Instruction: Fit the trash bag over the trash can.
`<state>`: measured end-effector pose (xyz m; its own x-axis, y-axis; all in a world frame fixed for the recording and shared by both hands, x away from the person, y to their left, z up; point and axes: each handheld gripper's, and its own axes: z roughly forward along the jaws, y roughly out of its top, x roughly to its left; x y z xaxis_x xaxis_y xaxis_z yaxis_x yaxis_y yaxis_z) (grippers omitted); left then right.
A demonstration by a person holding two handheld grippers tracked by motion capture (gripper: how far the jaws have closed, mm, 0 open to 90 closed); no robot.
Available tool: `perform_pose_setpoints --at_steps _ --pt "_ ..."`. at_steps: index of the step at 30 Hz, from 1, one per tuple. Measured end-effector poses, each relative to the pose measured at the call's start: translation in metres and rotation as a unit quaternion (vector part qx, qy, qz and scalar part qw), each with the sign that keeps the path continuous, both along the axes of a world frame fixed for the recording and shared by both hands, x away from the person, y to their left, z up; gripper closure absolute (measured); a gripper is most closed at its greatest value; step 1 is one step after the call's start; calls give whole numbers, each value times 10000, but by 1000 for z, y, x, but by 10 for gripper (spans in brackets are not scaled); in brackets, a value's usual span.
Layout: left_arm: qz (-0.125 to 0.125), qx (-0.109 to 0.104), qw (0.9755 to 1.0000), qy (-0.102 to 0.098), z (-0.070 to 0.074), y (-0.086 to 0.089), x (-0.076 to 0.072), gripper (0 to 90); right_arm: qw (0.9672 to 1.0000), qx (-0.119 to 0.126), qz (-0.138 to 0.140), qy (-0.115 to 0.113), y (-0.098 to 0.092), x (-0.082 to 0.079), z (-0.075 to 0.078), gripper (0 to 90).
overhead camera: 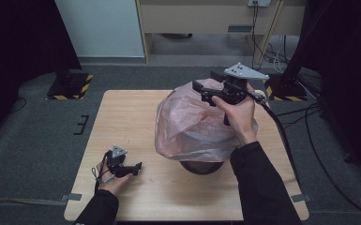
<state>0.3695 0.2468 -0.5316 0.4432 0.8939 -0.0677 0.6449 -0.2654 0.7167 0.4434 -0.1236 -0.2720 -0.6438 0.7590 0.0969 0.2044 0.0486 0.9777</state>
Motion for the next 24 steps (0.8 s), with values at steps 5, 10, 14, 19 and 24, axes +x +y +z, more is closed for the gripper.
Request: perform_pose_setpoints --at_steps 5,10,14,19,24 --pt "3 -4 10000 -25 -1 -1 0 136 9976 -460 -88 506 7 10 -24 220" --pt "-19 22 10000 -26 -1 -1 0 132 9909 -978 33 921 17 16 -37 167" --pt "-38 44 10000 -17 -1 -1 0 128 9851 -1324 -2 1102 22 21 -46 122" --pt "-39 38 10000 -14 0 -1 0 126 9784 -1575 90 1333 28 26 -56 99" --pt "-46 41 10000 -4 0 -1 0 124 9757 -1585 178 1505 32 29 -61 106"
